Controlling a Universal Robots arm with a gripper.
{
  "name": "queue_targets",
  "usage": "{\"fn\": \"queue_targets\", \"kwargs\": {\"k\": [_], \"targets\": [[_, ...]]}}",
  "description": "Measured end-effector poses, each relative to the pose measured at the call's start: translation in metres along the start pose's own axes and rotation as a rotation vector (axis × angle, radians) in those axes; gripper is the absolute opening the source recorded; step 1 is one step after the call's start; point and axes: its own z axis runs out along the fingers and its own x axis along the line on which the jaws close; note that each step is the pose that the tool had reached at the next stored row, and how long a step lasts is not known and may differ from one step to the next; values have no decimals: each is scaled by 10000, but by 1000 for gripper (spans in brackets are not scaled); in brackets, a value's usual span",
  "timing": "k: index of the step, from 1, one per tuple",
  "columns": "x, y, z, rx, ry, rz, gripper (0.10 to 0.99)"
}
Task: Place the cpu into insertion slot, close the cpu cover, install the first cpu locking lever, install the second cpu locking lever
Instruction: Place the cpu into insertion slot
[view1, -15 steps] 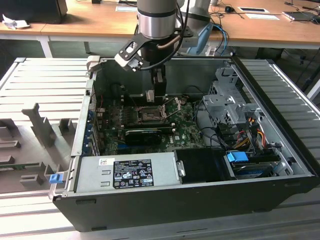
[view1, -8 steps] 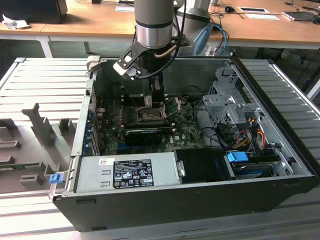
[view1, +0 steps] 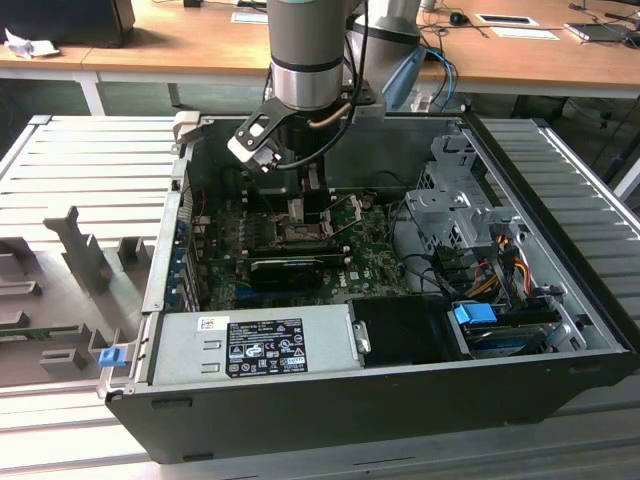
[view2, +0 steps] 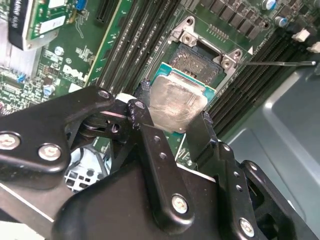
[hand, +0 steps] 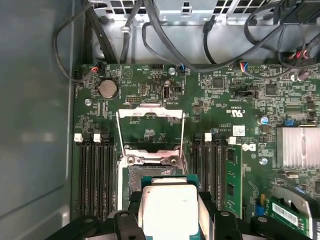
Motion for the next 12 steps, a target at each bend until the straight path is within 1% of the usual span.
{"fn": "queue_targets", "kwargs": {"k": [4, 8, 12], "targets": [[37, -10, 70, 1, -2, -4, 529], [65, -48, 118, 0, 0, -2, 529], [80, -57, 208, 1, -2, 21, 529]]}}
